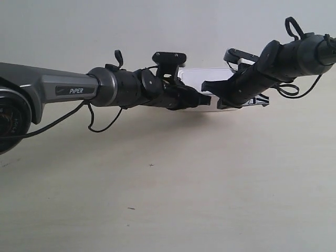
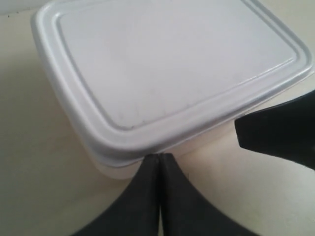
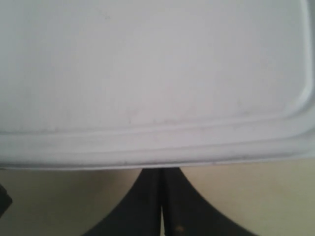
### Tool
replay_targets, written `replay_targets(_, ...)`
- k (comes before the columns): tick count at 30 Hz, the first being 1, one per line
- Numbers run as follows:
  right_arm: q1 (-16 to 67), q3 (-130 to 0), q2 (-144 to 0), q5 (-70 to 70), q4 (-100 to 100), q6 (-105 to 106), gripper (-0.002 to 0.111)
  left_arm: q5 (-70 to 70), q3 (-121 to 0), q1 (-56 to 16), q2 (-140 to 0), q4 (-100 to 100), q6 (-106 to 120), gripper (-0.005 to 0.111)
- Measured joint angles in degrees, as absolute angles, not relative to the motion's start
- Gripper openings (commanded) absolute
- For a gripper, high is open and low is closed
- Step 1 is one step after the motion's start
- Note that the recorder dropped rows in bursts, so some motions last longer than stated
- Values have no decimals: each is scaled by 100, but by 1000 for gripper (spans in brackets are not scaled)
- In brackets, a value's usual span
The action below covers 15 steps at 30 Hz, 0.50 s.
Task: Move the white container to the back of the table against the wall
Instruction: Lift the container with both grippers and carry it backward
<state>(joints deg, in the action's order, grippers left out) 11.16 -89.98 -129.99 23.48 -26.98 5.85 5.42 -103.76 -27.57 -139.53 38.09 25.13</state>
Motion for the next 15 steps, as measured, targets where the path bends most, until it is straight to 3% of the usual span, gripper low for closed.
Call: replay_targets(15,1116,-9551,-13184,2423,-2701,585,0,465,-10501,-2757,-13968,3809,2619,0)
